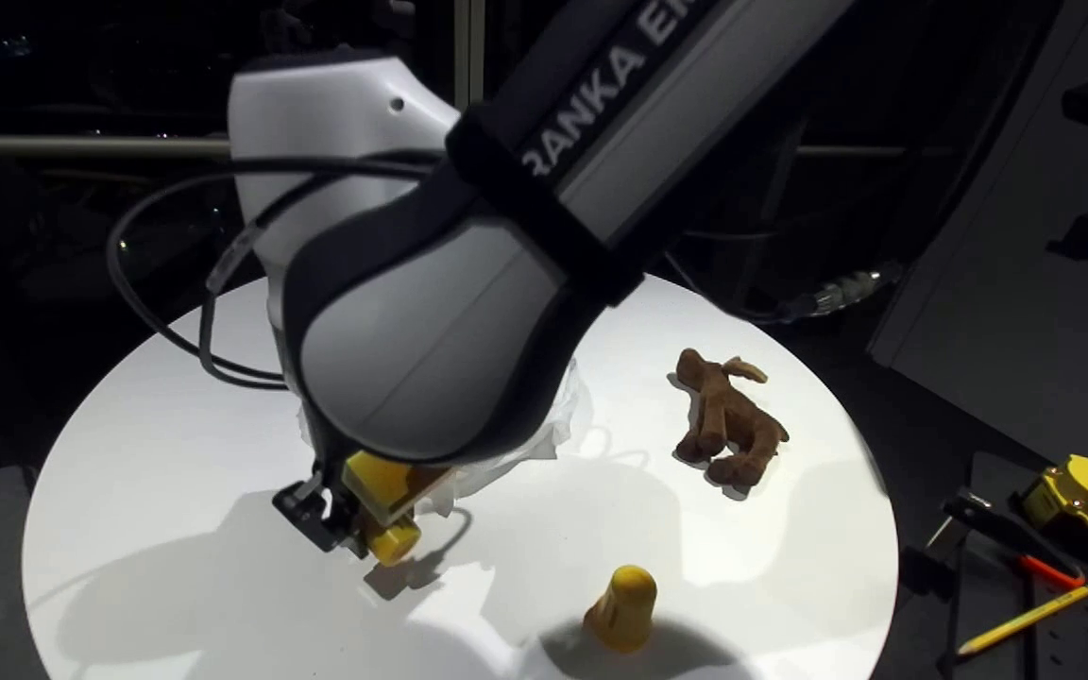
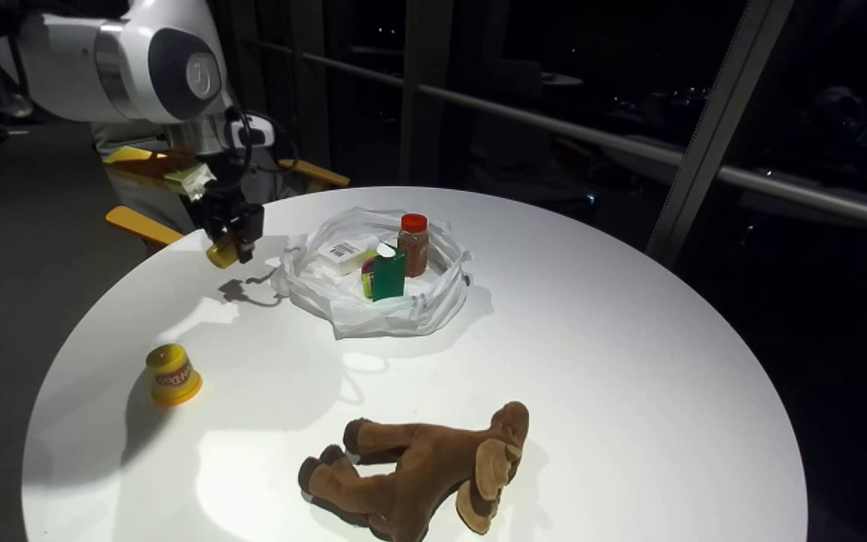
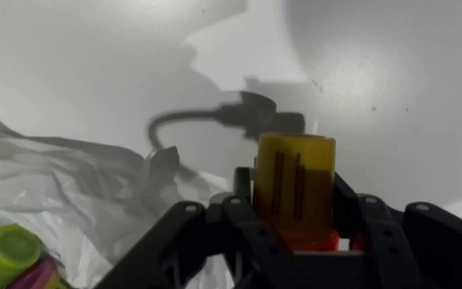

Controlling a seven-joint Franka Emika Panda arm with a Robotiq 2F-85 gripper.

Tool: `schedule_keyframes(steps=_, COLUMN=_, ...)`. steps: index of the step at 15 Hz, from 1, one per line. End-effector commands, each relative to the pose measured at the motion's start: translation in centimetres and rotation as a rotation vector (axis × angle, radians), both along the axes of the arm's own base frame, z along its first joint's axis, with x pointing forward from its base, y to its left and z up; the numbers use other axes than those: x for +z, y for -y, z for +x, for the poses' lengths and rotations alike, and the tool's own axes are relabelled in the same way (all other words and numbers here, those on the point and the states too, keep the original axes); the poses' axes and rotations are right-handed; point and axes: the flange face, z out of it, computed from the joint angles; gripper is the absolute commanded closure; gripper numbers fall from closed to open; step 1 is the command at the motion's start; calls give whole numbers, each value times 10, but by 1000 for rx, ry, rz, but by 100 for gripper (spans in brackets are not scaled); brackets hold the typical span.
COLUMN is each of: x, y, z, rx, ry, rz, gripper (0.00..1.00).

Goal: Put the objects on the table into the plastic bag.

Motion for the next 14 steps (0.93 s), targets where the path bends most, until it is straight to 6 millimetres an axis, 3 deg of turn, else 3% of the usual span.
schedule_keyframes(steps=1, x=71, y=12, z=7, rx=-99, ry=161, rz=2, gripper=78)
schedule_keyframes(steps=3, x=94, y=31, z=18, rx=-159, ry=238, rz=-28, gripper=78)
schedule_keyframes(steps=6, x=106, y=70, z=38, rx=-254, ry=333, rz=-97, gripper=78)
schedule_keyframes(steps=9, x=90, y=104, z=52, rx=-314, ry=353, rz=-150, gripper=78)
schedule_keyframes(steps=14, x=49, y=140, z=61, rx=-372, ry=306, rz=-150, gripper=78)
